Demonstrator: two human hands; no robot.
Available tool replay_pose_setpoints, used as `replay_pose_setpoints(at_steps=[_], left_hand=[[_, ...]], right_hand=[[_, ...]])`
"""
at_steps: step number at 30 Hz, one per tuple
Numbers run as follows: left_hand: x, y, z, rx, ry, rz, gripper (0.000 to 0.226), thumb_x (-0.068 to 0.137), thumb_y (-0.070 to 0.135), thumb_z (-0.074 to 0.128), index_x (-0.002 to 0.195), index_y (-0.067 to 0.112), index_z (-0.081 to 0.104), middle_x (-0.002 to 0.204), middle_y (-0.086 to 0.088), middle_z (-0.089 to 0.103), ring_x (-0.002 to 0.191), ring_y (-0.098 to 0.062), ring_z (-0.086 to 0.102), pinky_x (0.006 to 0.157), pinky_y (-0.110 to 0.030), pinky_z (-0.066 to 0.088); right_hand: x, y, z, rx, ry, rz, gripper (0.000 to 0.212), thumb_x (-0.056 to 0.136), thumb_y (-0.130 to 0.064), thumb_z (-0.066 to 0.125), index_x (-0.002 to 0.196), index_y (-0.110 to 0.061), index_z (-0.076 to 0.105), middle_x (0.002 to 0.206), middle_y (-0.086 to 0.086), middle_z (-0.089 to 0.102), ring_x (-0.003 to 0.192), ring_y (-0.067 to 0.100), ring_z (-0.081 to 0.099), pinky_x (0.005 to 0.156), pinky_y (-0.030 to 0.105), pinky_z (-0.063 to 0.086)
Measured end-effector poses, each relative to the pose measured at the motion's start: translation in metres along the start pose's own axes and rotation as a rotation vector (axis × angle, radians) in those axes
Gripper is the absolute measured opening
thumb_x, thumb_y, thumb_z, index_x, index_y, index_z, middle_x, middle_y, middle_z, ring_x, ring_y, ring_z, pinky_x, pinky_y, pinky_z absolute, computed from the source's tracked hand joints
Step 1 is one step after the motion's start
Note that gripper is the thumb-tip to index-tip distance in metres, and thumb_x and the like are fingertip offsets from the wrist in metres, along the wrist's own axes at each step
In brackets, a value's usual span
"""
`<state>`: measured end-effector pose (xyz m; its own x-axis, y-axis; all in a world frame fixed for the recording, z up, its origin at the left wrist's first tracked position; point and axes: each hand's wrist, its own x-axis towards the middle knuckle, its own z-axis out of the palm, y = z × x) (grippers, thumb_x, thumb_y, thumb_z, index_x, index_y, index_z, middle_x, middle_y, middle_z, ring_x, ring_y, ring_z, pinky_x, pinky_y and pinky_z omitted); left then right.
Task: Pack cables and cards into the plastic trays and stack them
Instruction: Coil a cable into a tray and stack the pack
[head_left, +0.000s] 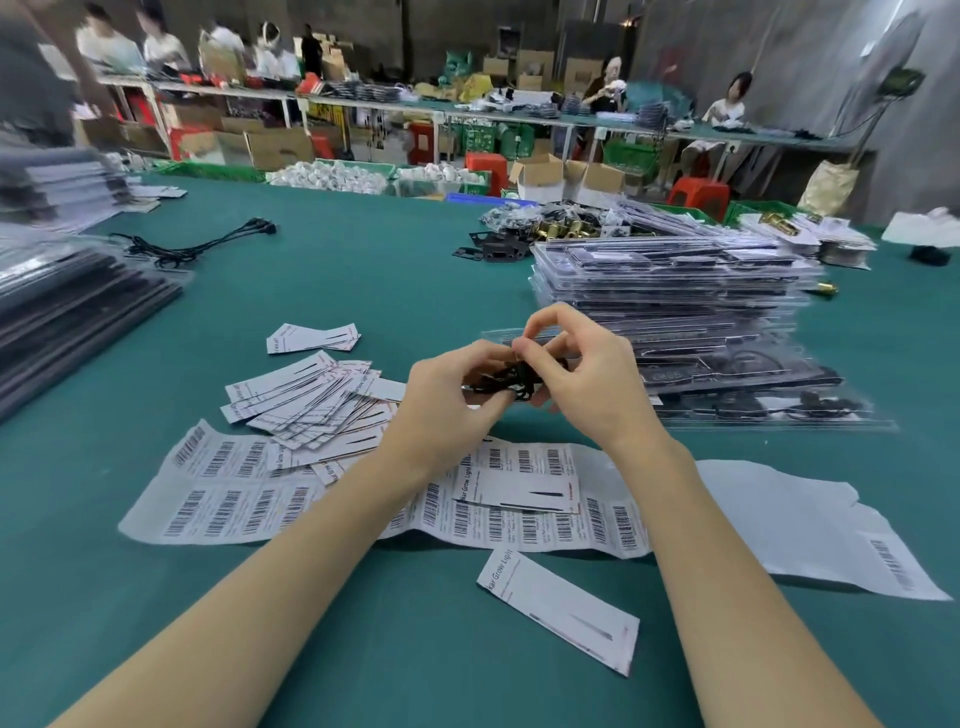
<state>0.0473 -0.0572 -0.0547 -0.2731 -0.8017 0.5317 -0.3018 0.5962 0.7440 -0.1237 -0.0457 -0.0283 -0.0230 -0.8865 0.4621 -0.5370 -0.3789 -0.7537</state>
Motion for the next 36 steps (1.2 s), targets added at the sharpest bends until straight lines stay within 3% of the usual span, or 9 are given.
replay_pose_setpoints(at_steps=[2, 7, 9, 12, 15, 19, 25, 29, 36], left_hand=[[-0.001, 0.001, 0.0, 0.007, -0.043, 0.035, 0.042, 0.078, 0.008, 0.083, 0.115, 0.013, 0.064, 0.097, 0.009, 0.072, 0.091, -0.003, 0.071, 0.086, -0.022, 0.058], [-0.003, -0.003, 0.001, 0.171, -0.082, 0.128, 0.032, 0.082, 0.005, 0.077, 0.111, 0.013, 0.069, 0.101, 0.006, 0.073, 0.093, -0.006, 0.067, 0.089, -0.03, 0.056], [-0.003, -0.003, 0.002, 0.186, -0.091, 0.148, 0.032, 0.084, 0.004, 0.075, 0.115, 0.012, 0.071, 0.105, 0.002, 0.073, 0.095, -0.011, 0.067, 0.09, -0.032, 0.056], [-0.003, -0.003, 0.002, 0.216, -0.086, 0.168, 0.032, 0.086, 0.006, 0.075, 0.117, 0.013, 0.072, 0.106, 0.001, 0.073, 0.096, -0.011, 0.067, 0.092, -0.032, 0.054], [-0.003, -0.003, 0.003, 0.239, -0.089, 0.186, 0.031, 0.09, 0.005, 0.071, 0.12, 0.012, 0.072, 0.109, -0.001, 0.073, 0.098, -0.014, 0.065, 0.094, -0.031, 0.05], [-0.002, -0.005, 0.004, 0.33, -0.096, 0.19, 0.032, 0.094, 0.01, 0.066, 0.125, 0.015, 0.069, 0.112, 0.0, 0.073, 0.102, -0.021, 0.056, 0.093, -0.032, 0.044], [0.001, -0.005, 0.003, 0.24, -0.161, 0.095, 0.018, 0.096, 0.014, 0.063, 0.11, 0.018, 0.052, 0.106, 0.002, 0.067, 0.102, -0.016, 0.061, 0.091, -0.04, 0.051], [0.007, -0.008, -0.005, 0.146, -0.133, 0.051, 0.024, 0.089, 0.011, 0.073, 0.105, 0.013, 0.056, 0.1, 0.004, 0.069, 0.095, -0.01, 0.066, 0.09, -0.033, 0.056], [0.011, -0.012, -0.011, -0.072, -0.028, -0.08, 0.031, 0.08, 0.005, 0.082, 0.095, 0.018, 0.059, 0.093, 0.007, 0.074, 0.092, -0.006, 0.071, 0.084, -0.024, 0.059]], right_hand=[[0.0, 0.0, 0.004, -0.118, 0.062, -0.008, 0.01, 0.095, -0.037, 0.065, 0.089, -0.032, 0.059, 0.066, -0.005, 0.07, 0.054, 0.014, 0.069, 0.058, 0.038, 0.058], [0.003, 0.003, -0.002, -0.37, 0.013, 0.01, 0.01, 0.095, -0.036, 0.064, 0.087, -0.032, 0.06, 0.062, -0.014, 0.061, 0.063, 0.006, 0.058, 0.061, 0.029, 0.049], [0.005, 0.002, -0.012, -0.297, -0.084, 0.045, 0.013, 0.097, -0.025, 0.062, 0.086, -0.031, 0.059, 0.079, -0.011, 0.065, 0.06, 0.005, 0.059, 0.055, 0.031, 0.055], [0.005, 0.001, -0.021, -0.307, -0.176, 0.007, 0.024, 0.095, -0.008, 0.059, 0.094, -0.031, 0.068, 0.107, -0.005, 0.061, 0.063, 0.005, 0.064, 0.052, 0.016, 0.053], [0.0, -0.001, -0.024, -0.364, -0.246, -0.031, 0.027, 0.09, -0.012, 0.065, 0.112, -0.024, 0.075, 0.113, -0.007, 0.071, 0.075, 0.0, 0.064, 0.071, 0.004, 0.047], [-0.013, 0.005, -0.023, -0.44, -0.328, -0.056, 0.057, 0.085, -0.025, 0.079, 0.139, -0.024, 0.06, 0.131, -0.007, 0.066, 0.115, 0.004, 0.056, 0.101, 0.018, 0.041], [-0.028, 0.011, -0.009, -0.605, -0.12, -0.242, 0.043, 0.096, -0.031, 0.066, 0.135, -0.045, 0.059, 0.073, -0.032, 0.045, 0.083, 0.015, 0.044, 0.06, 0.032, 0.041], [-0.022, 0.012, -0.009, -0.663, -0.104, -0.313, 0.026, 0.095, -0.02, 0.069, 0.12, -0.021, 0.074, 0.104, -0.007, 0.072, 0.101, 0.022, 0.054, 0.078, 0.04, 0.053], [-0.022, 0.014, -0.011, -0.686, -0.246, -0.324, 0.046, 0.096, -0.03, 0.066, 0.139, -0.017, 0.06, 0.124, 0.0, 0.063, 0.118, 0.02, 0.053, 0.082, 0.038, 0.055]])
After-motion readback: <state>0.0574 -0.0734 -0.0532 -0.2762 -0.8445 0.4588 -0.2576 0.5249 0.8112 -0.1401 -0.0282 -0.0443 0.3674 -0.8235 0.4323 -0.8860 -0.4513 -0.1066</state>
